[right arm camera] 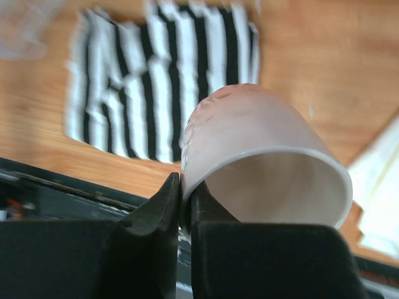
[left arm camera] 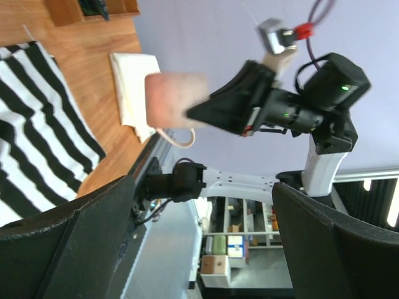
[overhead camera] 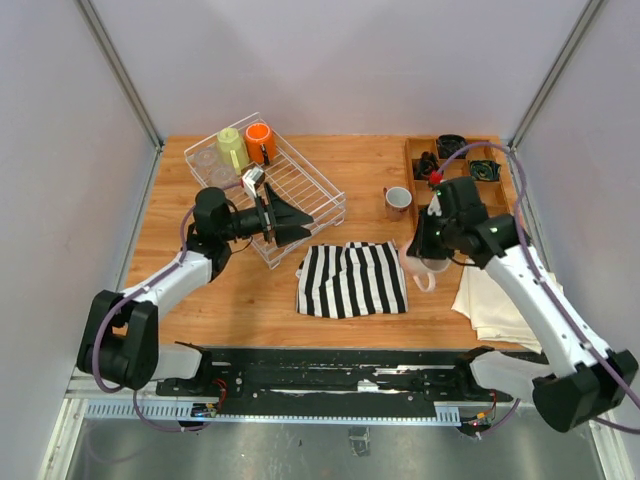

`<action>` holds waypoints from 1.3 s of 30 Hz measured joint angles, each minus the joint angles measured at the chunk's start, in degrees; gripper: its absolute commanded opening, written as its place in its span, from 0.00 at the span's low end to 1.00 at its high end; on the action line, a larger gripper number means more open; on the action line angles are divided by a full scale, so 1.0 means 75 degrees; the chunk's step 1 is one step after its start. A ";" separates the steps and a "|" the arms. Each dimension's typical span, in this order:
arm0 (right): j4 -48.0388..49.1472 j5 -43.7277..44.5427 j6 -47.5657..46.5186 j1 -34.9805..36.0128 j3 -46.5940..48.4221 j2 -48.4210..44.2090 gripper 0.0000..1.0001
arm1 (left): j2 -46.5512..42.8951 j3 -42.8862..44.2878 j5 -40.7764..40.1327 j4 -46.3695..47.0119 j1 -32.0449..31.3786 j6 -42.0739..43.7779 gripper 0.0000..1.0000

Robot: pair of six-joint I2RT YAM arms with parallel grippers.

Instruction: Load the cups into the dish rack

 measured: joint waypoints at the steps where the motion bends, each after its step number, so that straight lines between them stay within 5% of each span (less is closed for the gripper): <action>1: 0.0169 -0.0140 0.0038 0.0000 0.0318 -0.0219 0.01 | 0.0038 0.0000 0.0000 0.0160 -0.0047 -0.0152 0.96; 10: 0.3573 -0.1731 0.1443 -0.0020 0.0300 -0.0833 0.01 | 0.0629 0.0114 -0.0513 0.1708 -0.0921 -0.1655 0.96; 23: 0.8387 -0.2766 0.5202 -0.0029 -0.0903 0.0067 0.01 | 0.1026 0.0708 -0.0895 0.2034 -0.1017 -0.1620 0.95; 39: 1.0220 -0.3188 0.6097 -0.0026 -0.0906 0.0836 0.01 | 0.1693 0.0726 -0.1276 0.3244 -0.1413 -0.2777 0.87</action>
